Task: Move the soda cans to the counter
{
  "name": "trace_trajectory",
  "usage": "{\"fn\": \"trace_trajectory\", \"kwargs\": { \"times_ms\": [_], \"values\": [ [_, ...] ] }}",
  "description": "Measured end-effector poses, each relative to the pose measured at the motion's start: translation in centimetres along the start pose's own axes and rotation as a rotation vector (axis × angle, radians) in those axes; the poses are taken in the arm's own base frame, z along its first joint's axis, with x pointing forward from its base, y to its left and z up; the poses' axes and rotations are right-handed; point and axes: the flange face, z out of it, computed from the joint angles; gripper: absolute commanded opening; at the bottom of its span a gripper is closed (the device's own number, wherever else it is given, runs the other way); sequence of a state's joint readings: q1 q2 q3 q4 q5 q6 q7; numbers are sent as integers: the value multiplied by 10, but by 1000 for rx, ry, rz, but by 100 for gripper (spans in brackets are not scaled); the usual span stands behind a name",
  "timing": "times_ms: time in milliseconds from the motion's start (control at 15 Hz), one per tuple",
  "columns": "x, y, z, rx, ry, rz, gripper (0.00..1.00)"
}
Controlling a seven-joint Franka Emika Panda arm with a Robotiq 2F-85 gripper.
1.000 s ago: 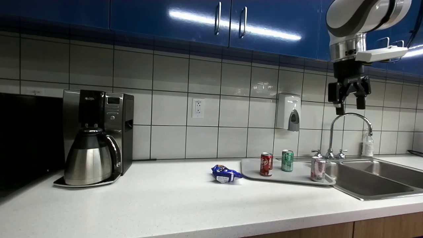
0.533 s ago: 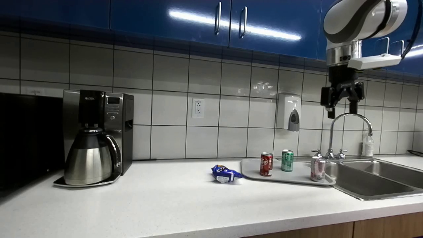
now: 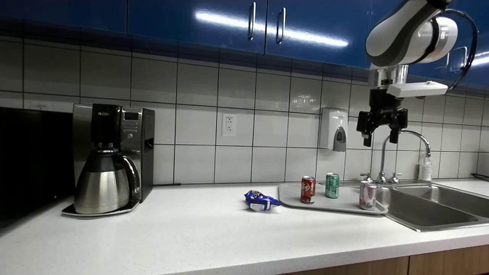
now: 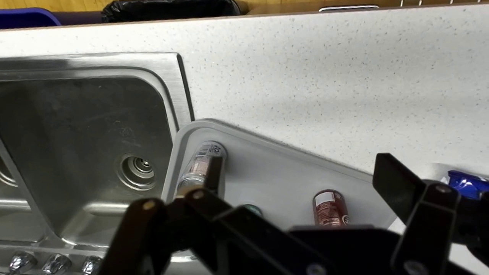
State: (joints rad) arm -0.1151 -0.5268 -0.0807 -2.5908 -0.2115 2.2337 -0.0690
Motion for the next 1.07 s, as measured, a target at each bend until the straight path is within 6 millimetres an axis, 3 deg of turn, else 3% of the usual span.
{"fn": "trace_trajectory", "kwargs": {
  "times_ms": [1067],
  "values": [
    [45, -49, 87, 58, 25, 44, 100]
  ]
}}
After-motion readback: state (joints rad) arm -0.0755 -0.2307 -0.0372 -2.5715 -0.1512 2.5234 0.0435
